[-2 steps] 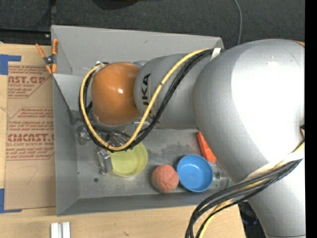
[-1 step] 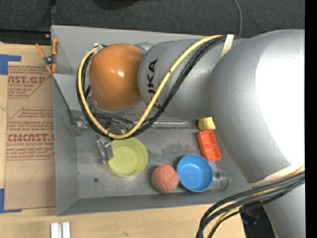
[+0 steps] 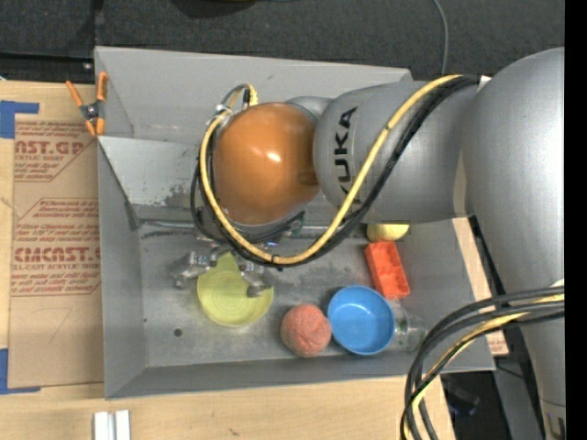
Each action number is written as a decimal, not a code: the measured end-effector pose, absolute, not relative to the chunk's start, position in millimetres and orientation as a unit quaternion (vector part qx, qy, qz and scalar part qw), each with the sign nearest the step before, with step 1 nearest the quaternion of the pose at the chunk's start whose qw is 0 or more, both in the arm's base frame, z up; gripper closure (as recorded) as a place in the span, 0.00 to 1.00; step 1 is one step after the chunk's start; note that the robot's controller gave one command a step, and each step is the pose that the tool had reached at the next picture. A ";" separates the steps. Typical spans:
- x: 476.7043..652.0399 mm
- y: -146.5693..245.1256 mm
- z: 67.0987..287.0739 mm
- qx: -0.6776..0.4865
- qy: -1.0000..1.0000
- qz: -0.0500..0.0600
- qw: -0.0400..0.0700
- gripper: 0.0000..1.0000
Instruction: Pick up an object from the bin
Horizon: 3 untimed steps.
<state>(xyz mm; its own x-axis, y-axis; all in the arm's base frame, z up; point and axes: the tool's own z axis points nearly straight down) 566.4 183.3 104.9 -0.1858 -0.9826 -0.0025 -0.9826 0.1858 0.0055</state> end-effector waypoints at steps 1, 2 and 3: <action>585.5 162.4 78.3 0.502 -0.865 -0.003 -0.004 0.00; 578.8 211.2 73.4 0.716 -0.699 -0.003 -0.003 1.00; 577.2 220.1 72.5 0.770 -0.638 -0.003 -0.002 1.00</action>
Offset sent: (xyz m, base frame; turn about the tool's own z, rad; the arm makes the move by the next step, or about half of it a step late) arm 0.0079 0.0544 -0.0349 -0.5828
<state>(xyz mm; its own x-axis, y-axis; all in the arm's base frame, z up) 577.2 220.1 72.5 0.1848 -0.9827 -0.0078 -0.9828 -0.1848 0.0004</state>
